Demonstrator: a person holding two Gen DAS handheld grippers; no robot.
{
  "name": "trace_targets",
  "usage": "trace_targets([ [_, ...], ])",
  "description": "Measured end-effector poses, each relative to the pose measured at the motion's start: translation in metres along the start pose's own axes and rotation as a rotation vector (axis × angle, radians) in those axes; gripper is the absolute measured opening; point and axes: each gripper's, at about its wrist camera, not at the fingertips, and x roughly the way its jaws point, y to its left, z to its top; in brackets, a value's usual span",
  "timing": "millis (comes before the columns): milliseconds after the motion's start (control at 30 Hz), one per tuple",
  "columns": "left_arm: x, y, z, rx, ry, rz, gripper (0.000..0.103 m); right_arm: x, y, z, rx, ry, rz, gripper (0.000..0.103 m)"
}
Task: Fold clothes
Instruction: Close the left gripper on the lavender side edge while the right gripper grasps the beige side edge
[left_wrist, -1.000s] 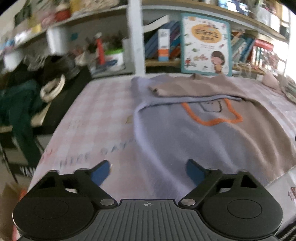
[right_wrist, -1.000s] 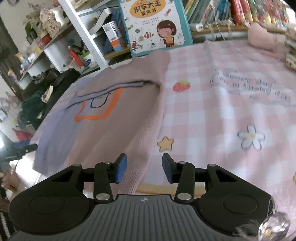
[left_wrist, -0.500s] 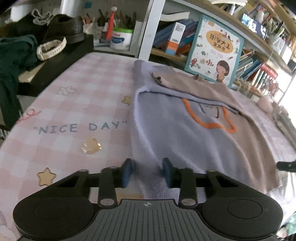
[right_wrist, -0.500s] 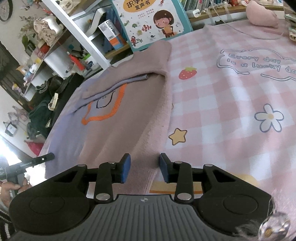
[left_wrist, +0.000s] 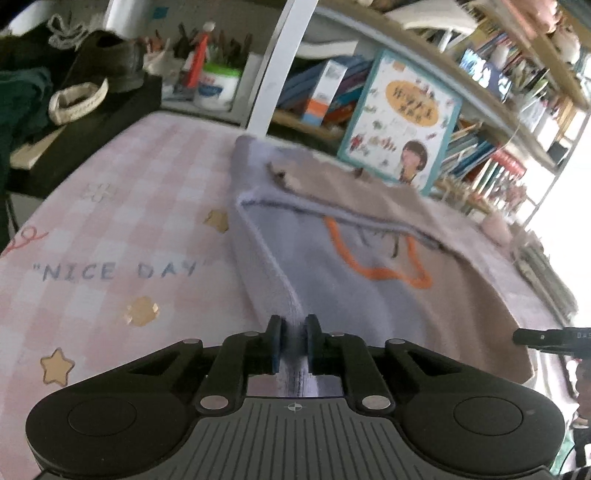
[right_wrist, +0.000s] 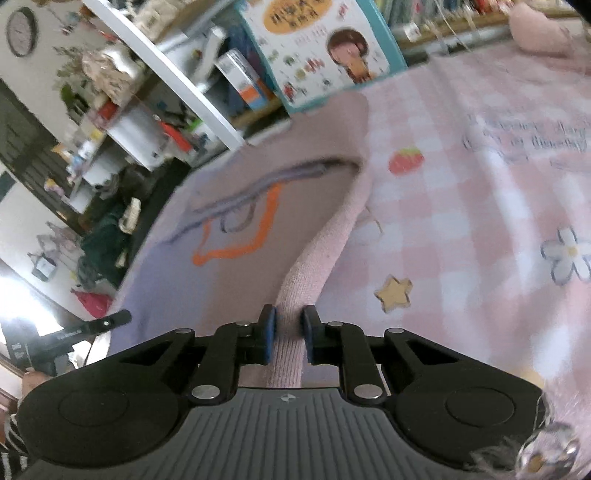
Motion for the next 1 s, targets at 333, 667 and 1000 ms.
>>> trace_targets([
  [333, 0.01, 0.009, -0.004, 0.0, 0.031, -0.016, 0.033, 0.017, -0.009, -0.002, 0.039, 0.016, 0.035, 0.025],
  [667, 0.028, -0.02, -0.005, 0.075, 0.048, -0.099, 0.011, -0.012, -0.028, -0.01, 0.032, -0.058, -0.069, 0.011],
  [1000, 0.025, -0.028, -0.006, 0.033, 0.057, -0.193, 0.008, -0.036, -0.051, -0.02, 0.107, -0.091, -0.083, 0.012],
])
